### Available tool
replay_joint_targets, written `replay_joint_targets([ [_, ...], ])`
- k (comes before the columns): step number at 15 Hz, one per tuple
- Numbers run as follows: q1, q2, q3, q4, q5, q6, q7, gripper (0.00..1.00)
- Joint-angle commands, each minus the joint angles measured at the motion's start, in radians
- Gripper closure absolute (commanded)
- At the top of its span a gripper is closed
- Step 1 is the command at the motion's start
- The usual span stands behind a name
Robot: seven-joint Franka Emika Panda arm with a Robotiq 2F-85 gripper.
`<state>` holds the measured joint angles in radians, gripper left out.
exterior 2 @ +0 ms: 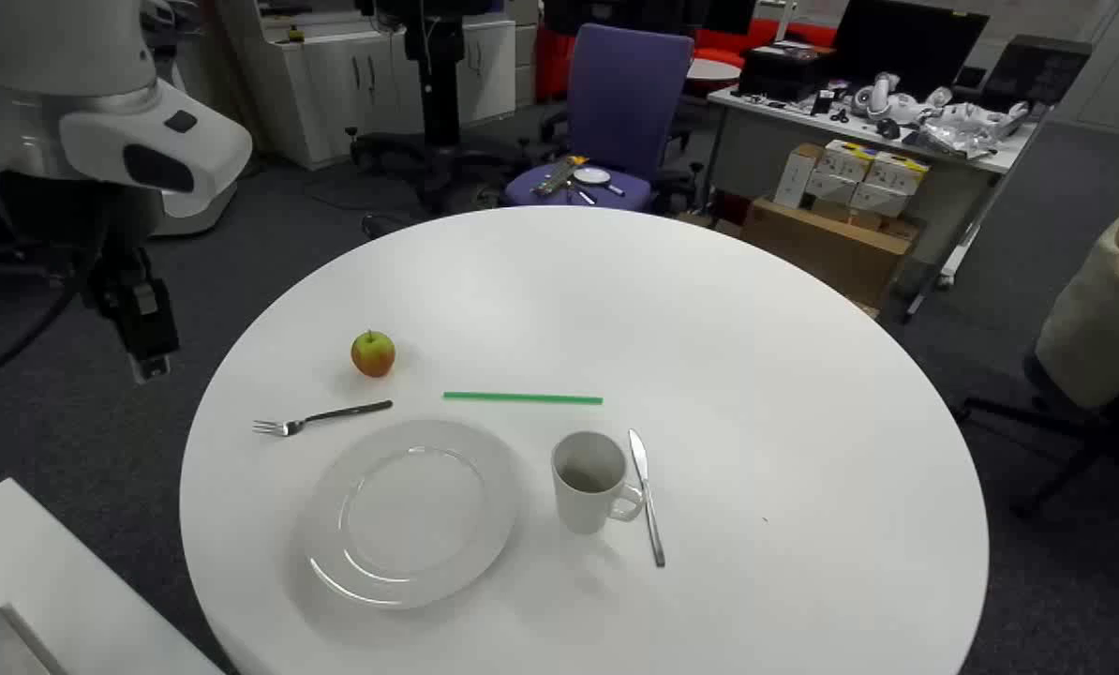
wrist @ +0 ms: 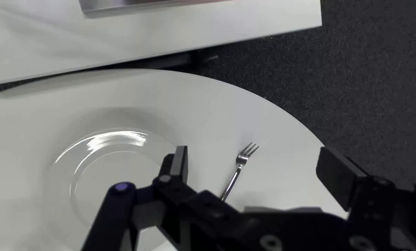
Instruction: Put the objects on the table on the plate
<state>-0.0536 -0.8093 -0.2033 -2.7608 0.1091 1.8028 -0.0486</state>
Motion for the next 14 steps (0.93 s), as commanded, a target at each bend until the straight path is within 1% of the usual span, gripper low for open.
replay_joint_targets([
  [1,-0.024,0.005,0.021,0.002,0.014,-0.003,-0.015,0.0],
  [8,-0.024,0.005,0.021,0.002,0.014,-0.003,-0.015,0.0],
  [10,-0.024,0.031,0.036,0.005,0.019,0.049,0.005,0.0],
  [14,0.008,0.131,0.084,0.03,0.046,0.235,0.044,0.0],
])
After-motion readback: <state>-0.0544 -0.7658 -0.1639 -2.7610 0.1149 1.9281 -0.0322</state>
